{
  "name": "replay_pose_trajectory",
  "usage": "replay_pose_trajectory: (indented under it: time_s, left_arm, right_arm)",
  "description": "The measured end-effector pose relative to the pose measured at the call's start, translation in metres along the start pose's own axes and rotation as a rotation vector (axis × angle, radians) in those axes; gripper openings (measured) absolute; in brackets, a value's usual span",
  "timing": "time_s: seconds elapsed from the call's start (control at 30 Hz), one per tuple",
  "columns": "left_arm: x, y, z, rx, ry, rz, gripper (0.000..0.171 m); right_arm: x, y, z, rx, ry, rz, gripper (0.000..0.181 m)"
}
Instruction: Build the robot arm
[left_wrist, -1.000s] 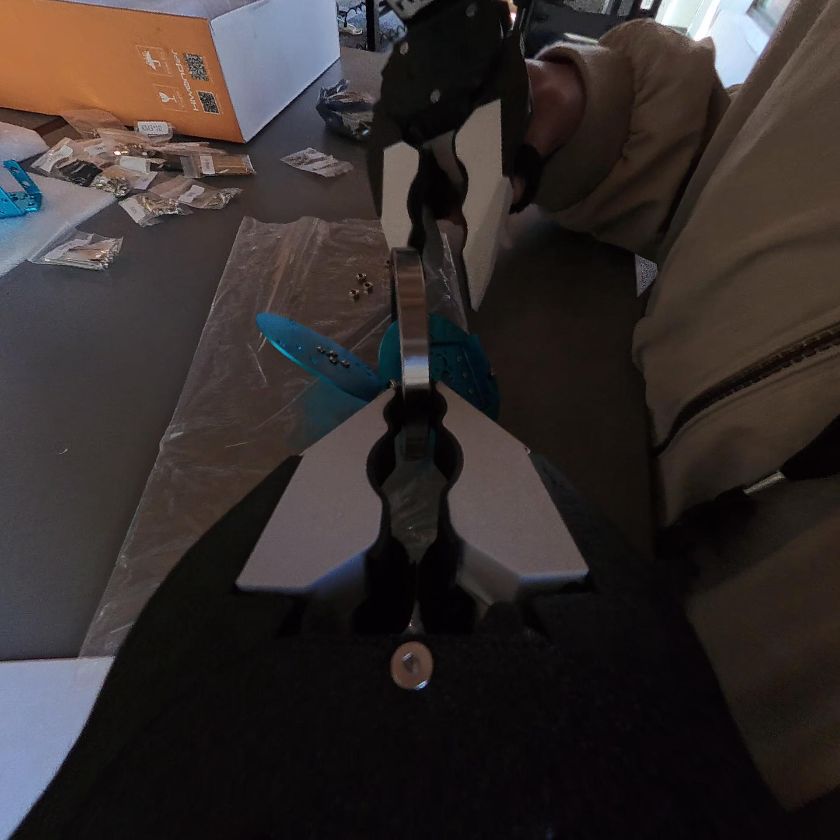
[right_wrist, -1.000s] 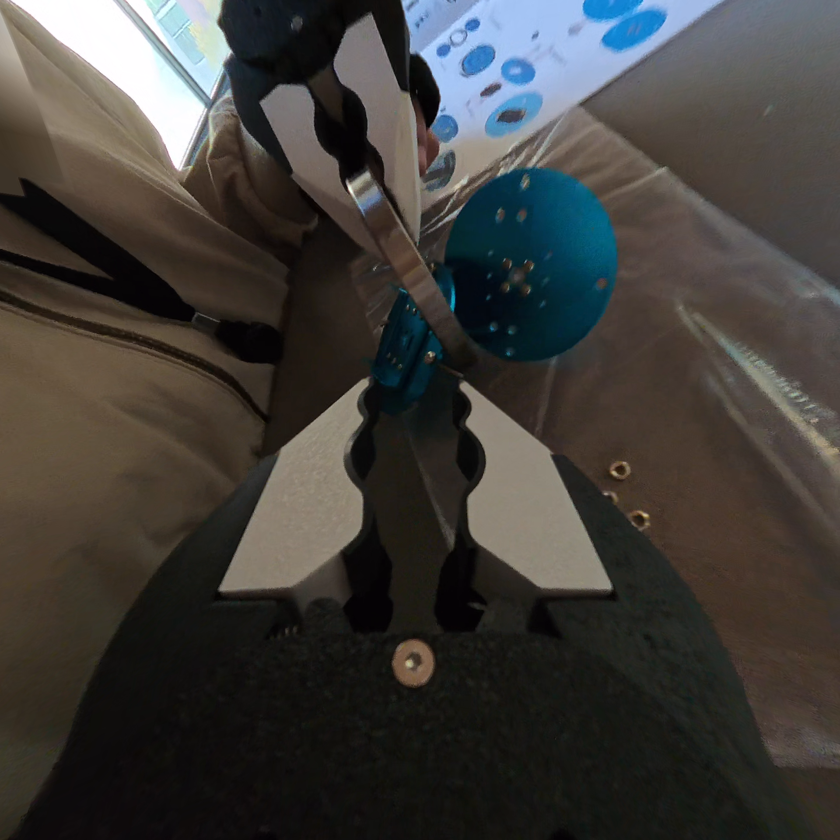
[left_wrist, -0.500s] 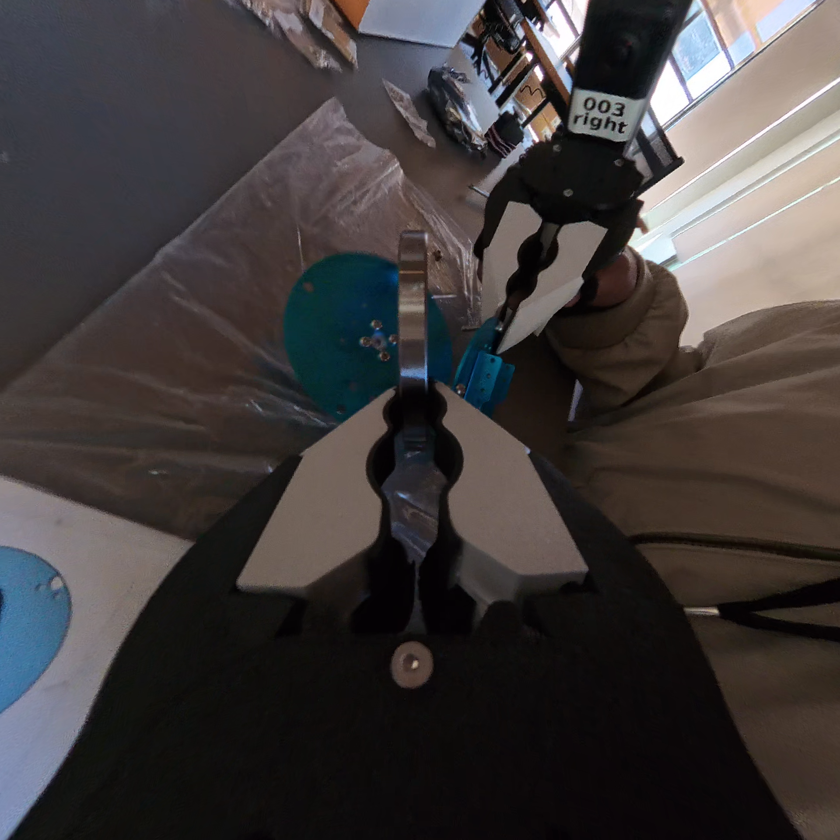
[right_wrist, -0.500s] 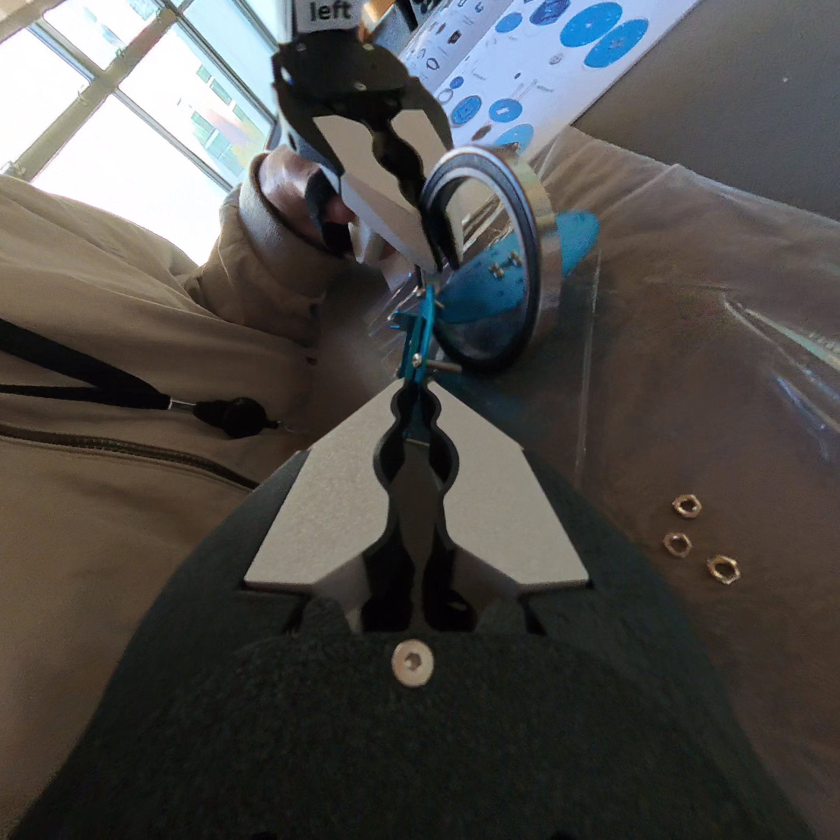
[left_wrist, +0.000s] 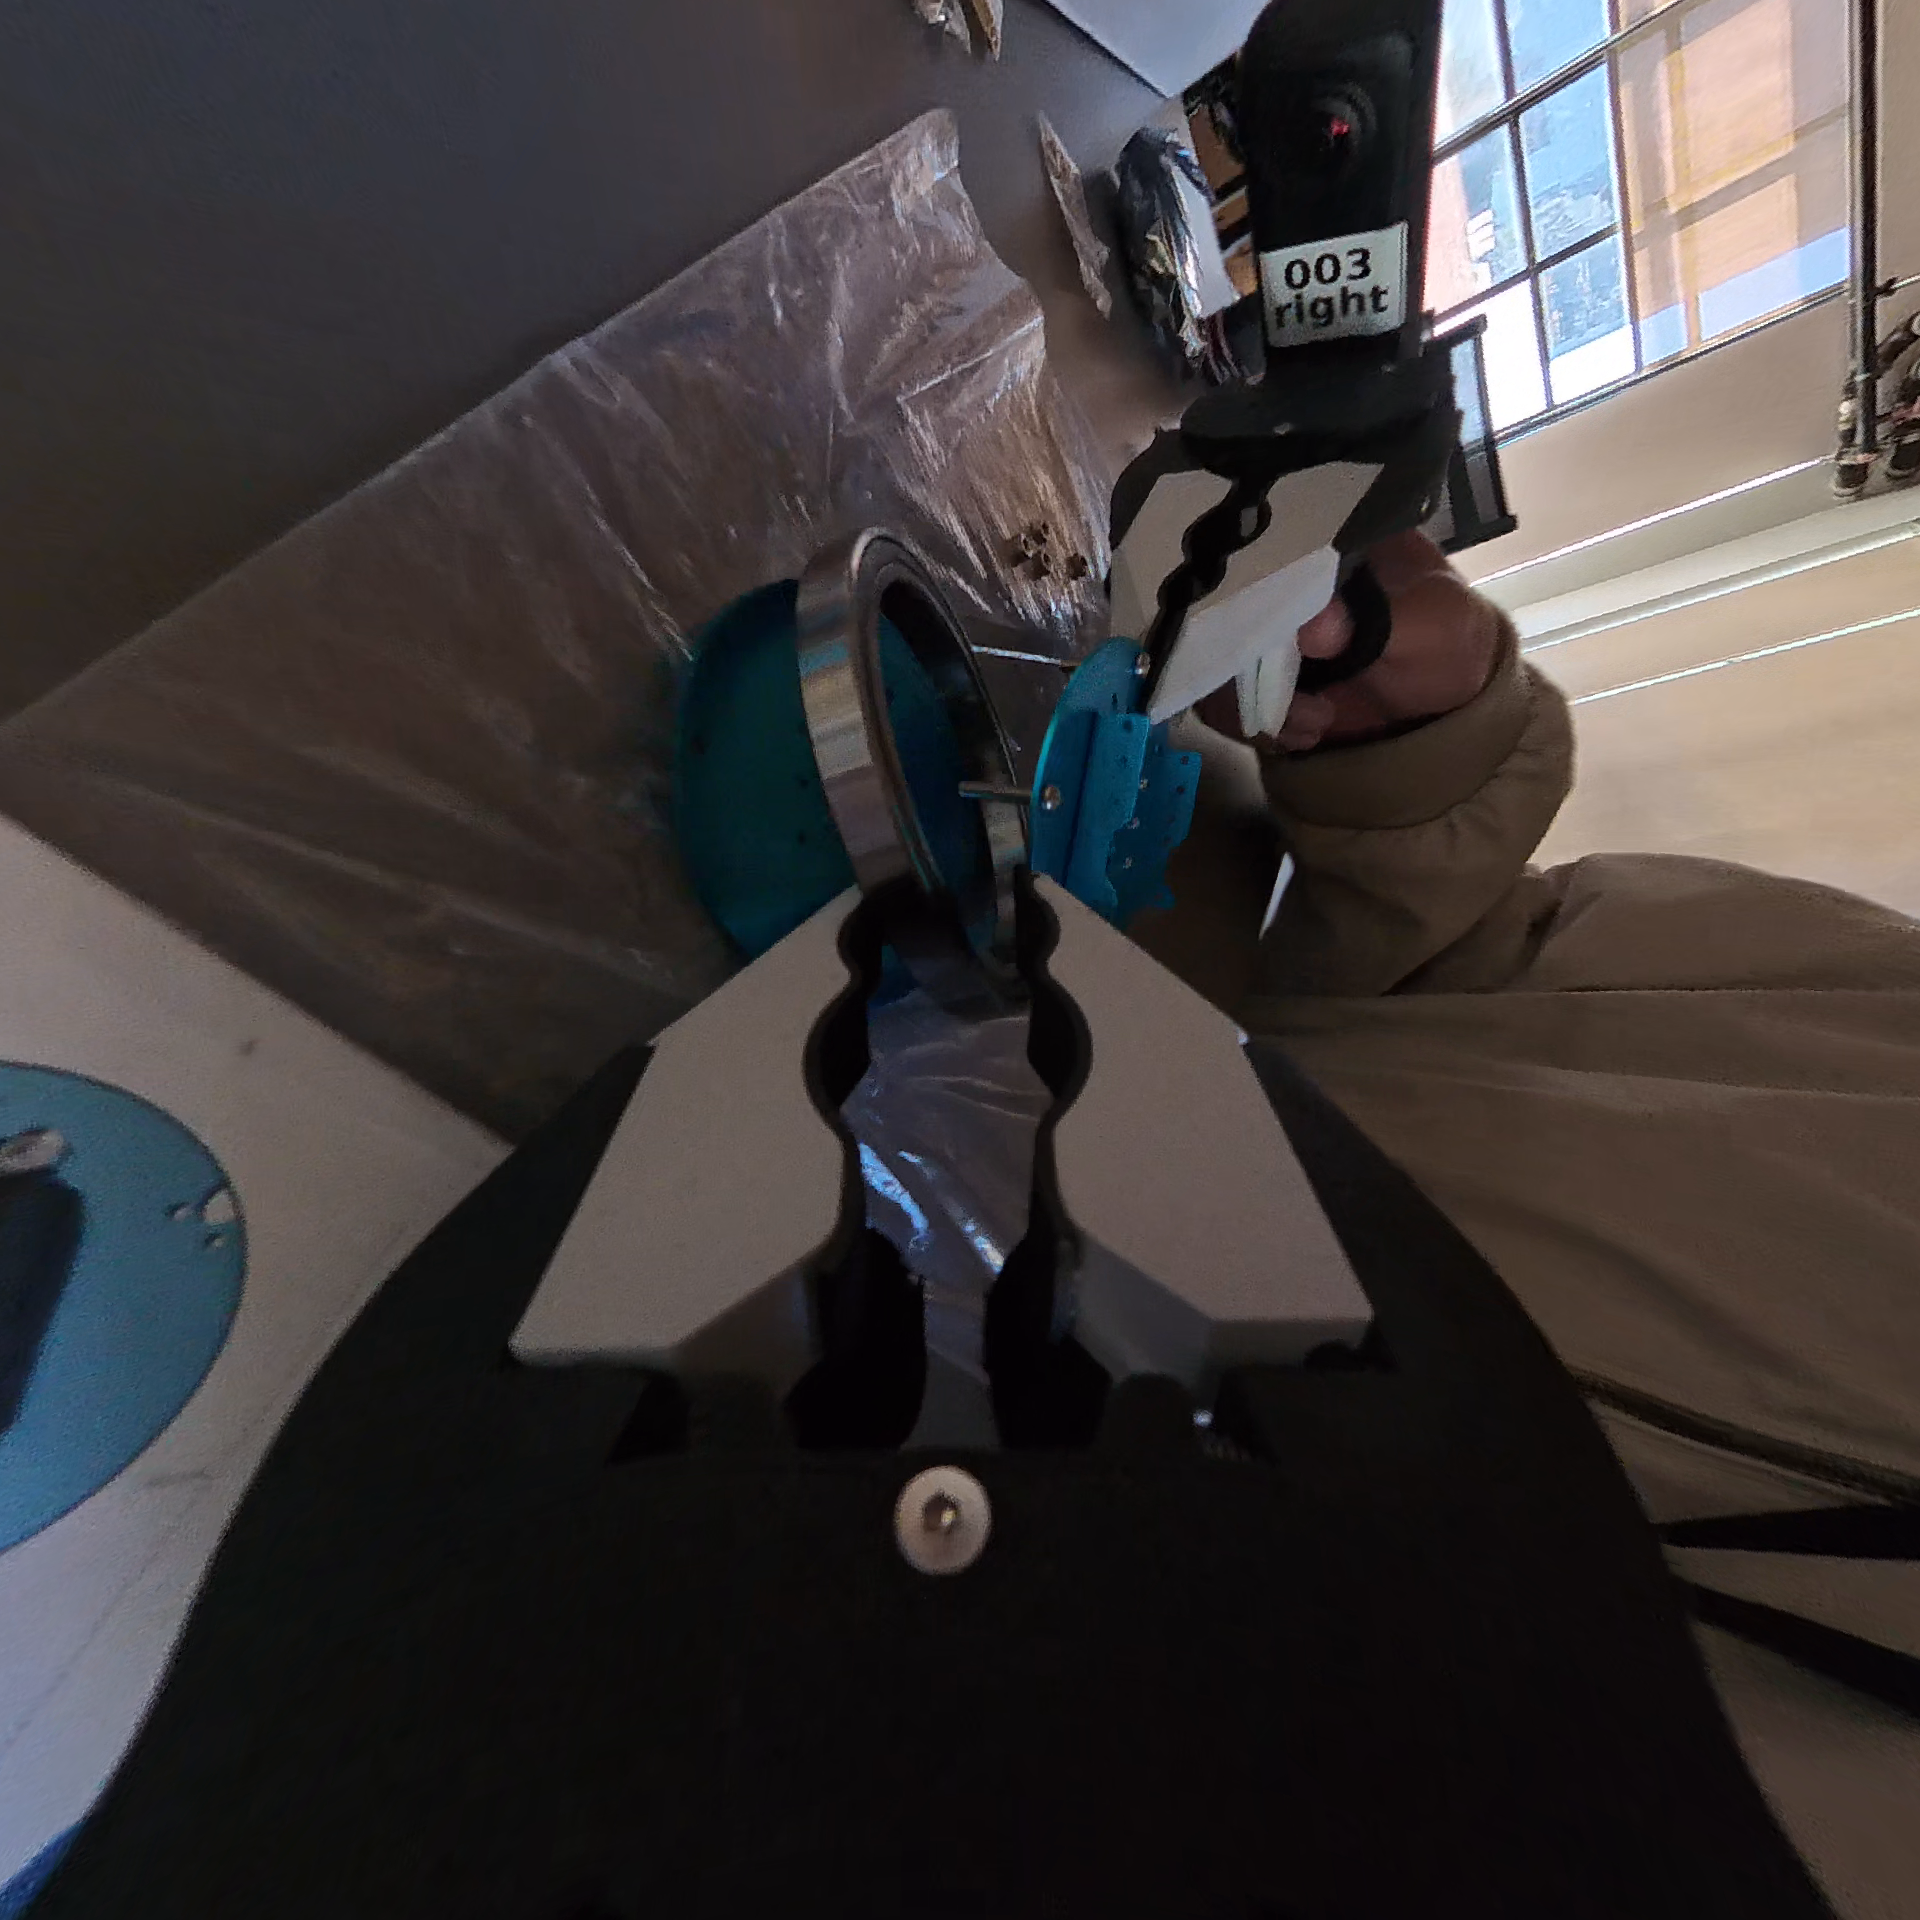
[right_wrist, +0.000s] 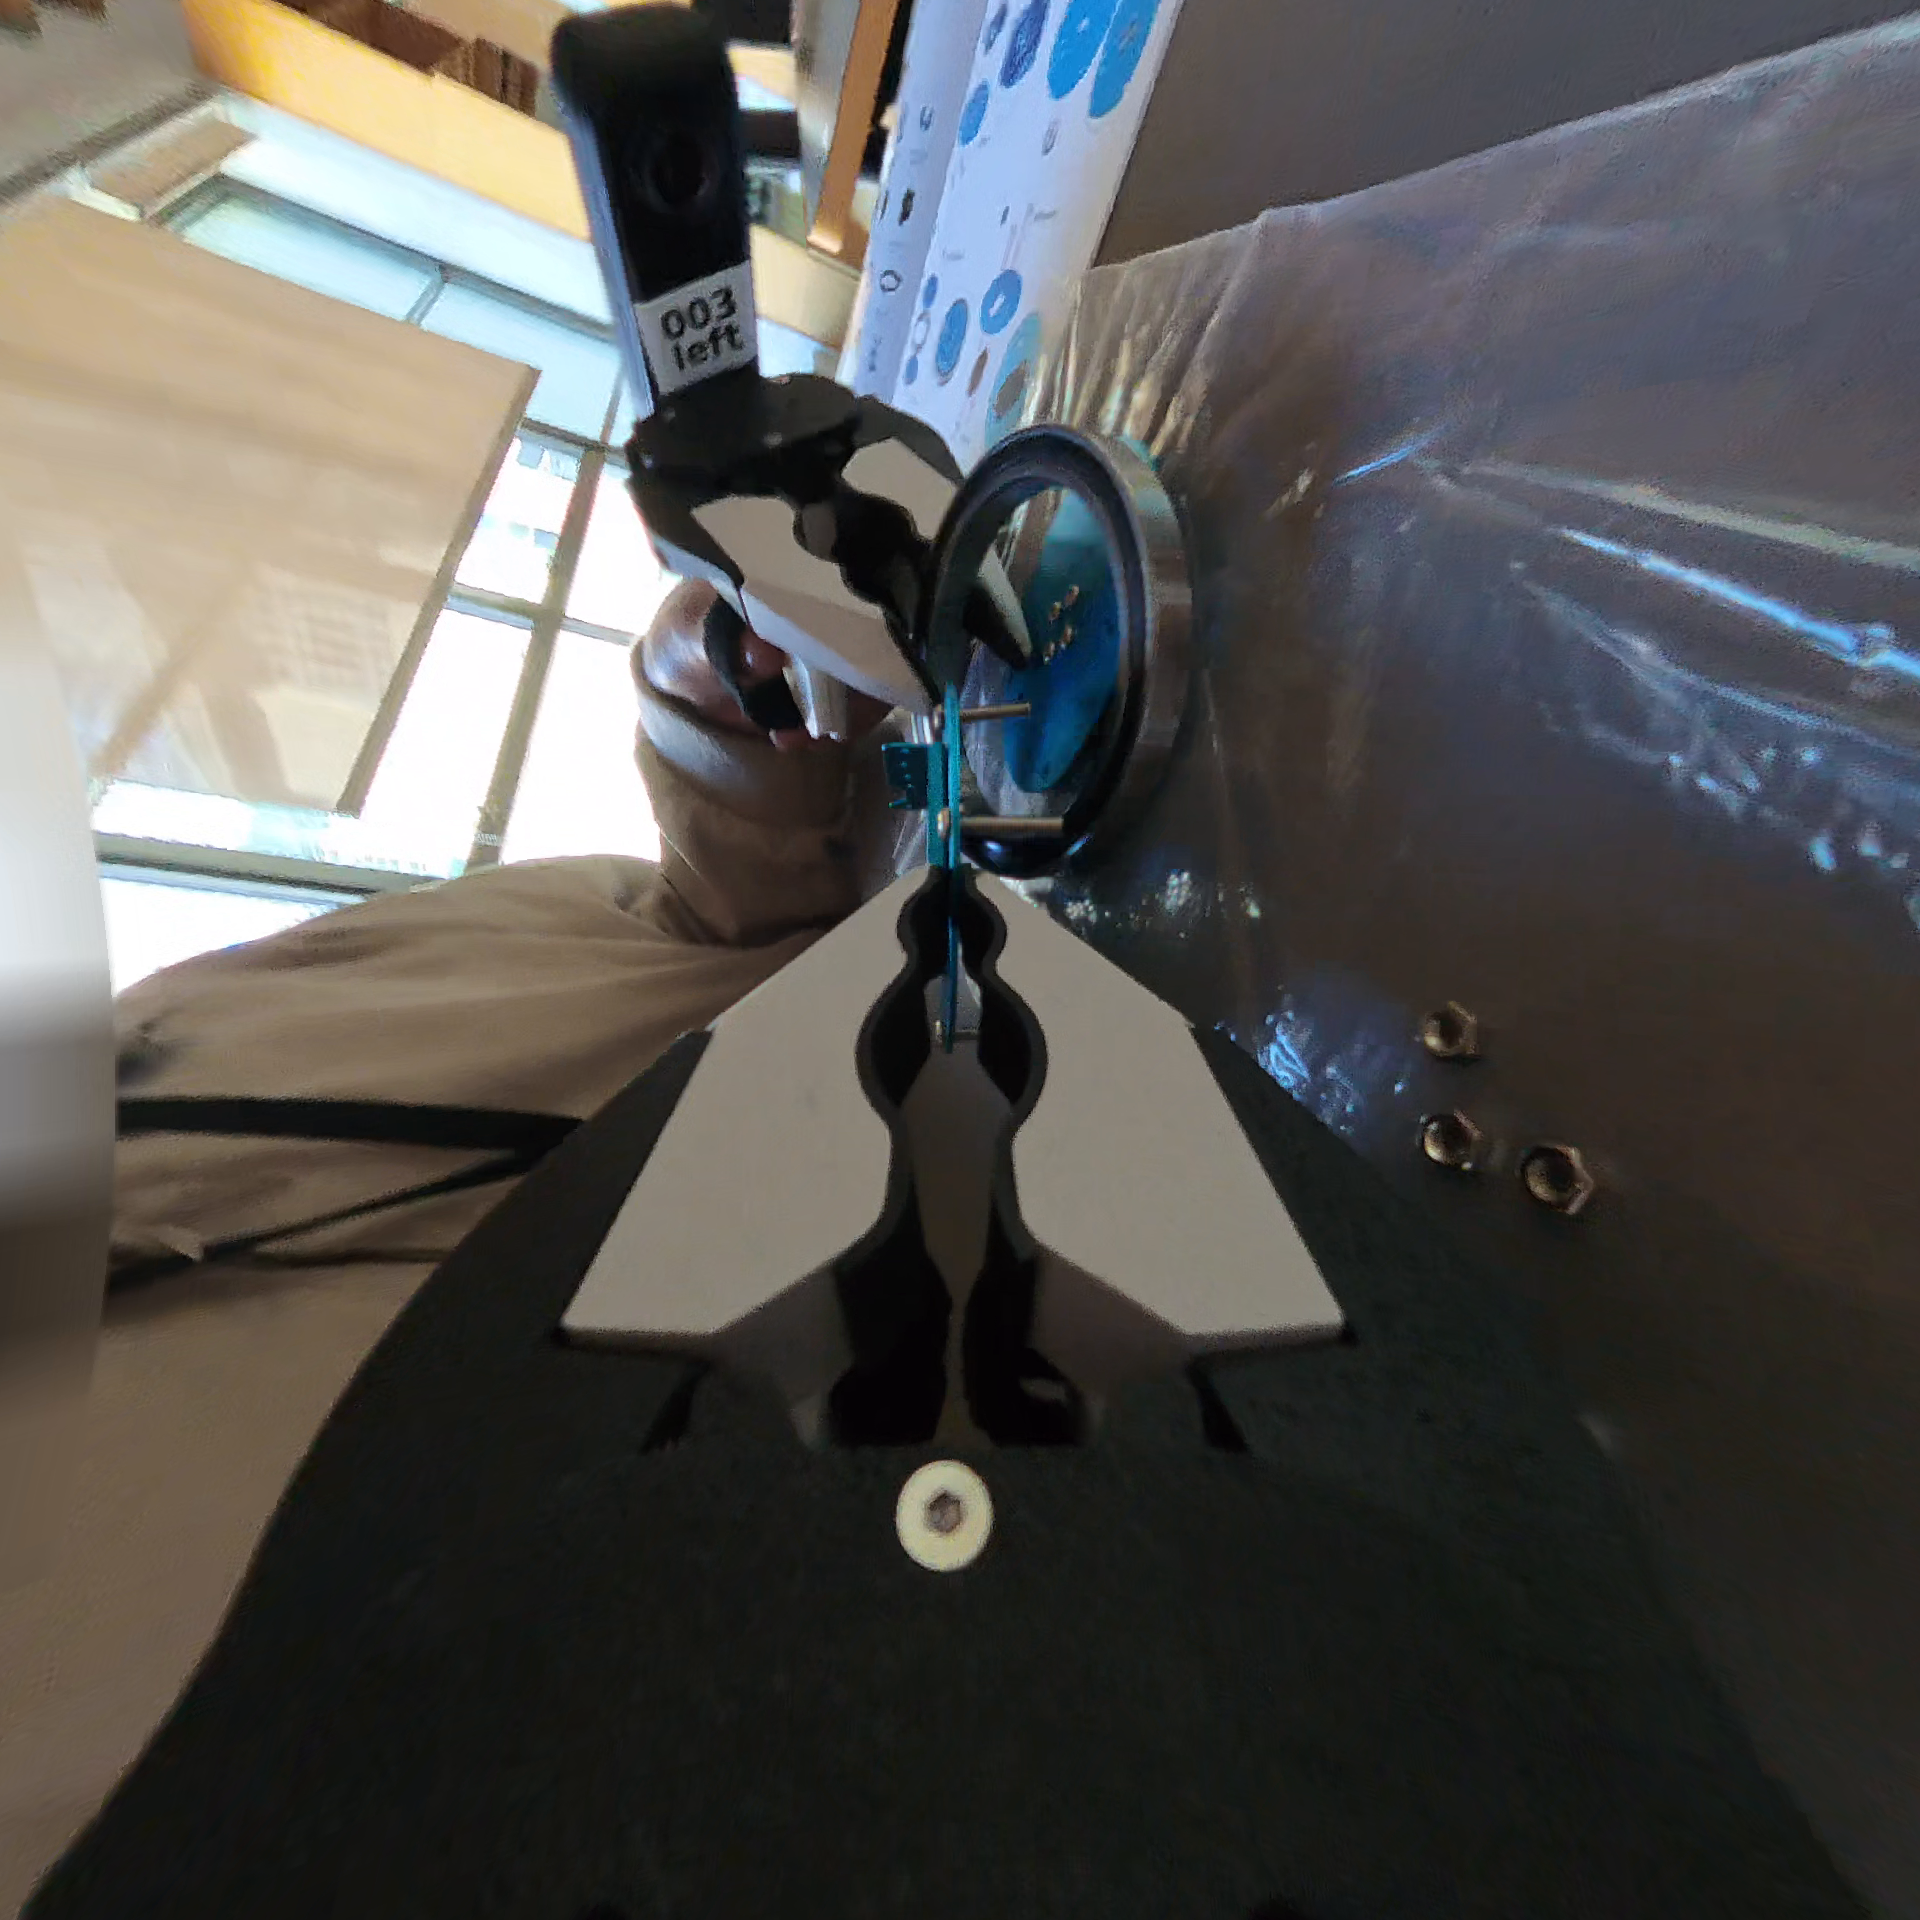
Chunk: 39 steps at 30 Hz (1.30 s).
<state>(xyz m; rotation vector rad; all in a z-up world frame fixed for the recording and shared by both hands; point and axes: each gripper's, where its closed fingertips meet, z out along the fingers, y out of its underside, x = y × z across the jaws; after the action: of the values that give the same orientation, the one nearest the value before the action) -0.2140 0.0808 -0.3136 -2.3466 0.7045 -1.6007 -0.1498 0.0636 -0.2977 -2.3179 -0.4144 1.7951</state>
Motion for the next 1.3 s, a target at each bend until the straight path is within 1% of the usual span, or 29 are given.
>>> replay_pose_trajectory:
  time_s: [0.1,0.23,0.27,0.3,0.33,0.43,0.53,0.63,0.73,0.87,0.97,1.1,1.2,1.3]
  left_arm:
    - [-0.001,0.0,0.0,-0.003,-0.034,0.022,0.024]
    - [0.001,0.001,-0.001,0.021,-0.028,0.042,0.029]
    - [0.001,0.001,-0.002,0.027,-0.029,0.045,0.028]
    - [0.0,0.001,-0.002,0.03,-0.032,0.051,0.021]
    - [0.002,0.0,-0.003,0.043,-0.024,0.055,0.019]
    - [0.013,-0.003,-0.006,0.074,0.026,0.071,0.01]
    - [0.021,-0.004,-0.01,0.092,0.044,0.098,0.01]
    - [0.023,-0.008,-0.018,0.13,0.07,0.079,0.009]
    - [0.023,-0.013,-0.037,0.204,0.094,0.046,0.01]
    - [0.03,-0.015,-0.073,0.323,0.156,-0.004,0.01]
    - [0.025,-0.014,-0.092,0.383,0.131,-0.035,0.01]
    - [0.015,-0.011,-0.092,0.409,0.082,-0.073,0.01]
    - [0.017,-0.011,-0.086,0.412,0.091,-0.079,0.01]
    - [0.021,-0.014,-0.079,0.402,0.078,-0.057,0.01]
  right_arm:
    - [0.002,-0.003,-0.001,-0.028,0.028,0.048,0.0]
    - [-0.004,-0.01,-0.004,-0.032,-0.033,0.074,0.0]
    - [-0.008,-0.013,-0.006,-0.021,-0.064,0.07,0.0]
    - [-0.011,-0.015,-0.007,-0.01,-0.096,0.071,0.0]
    - [-0.014,-0.018,-0.01,0.008,-0.121,0.062,0.0]
    - [-0.017,-0.025,-0.022,0.066,-0.15,0.04,0.0]
    - [-0.024,-0.039,-0.049,0.164,-0.172,0.014,0.0]
    - [-0.022,-0.044,-0.071,0.204,-0.143,-0.019,0.0]
    - [-0.01,-0.047,-0.078,0.211,-0.095,-0.027,0.0]
    - [0.012,-0.041,-0.059,0.107,-0.005,-0.052,0.0]
    - [0.021,-0.039,-0.046,0.043,0.031,-0.079,0.0]
    - [0.027,-0.04,-0.041,0.008,0.078,-0.156,0.001]
    - [0.041,-0.042,-0.043,-0.021,0.2,-0.238,0.006]
    - [0.049,-0.042,-0.042,-0.044,0.263,-0.316,0.009]
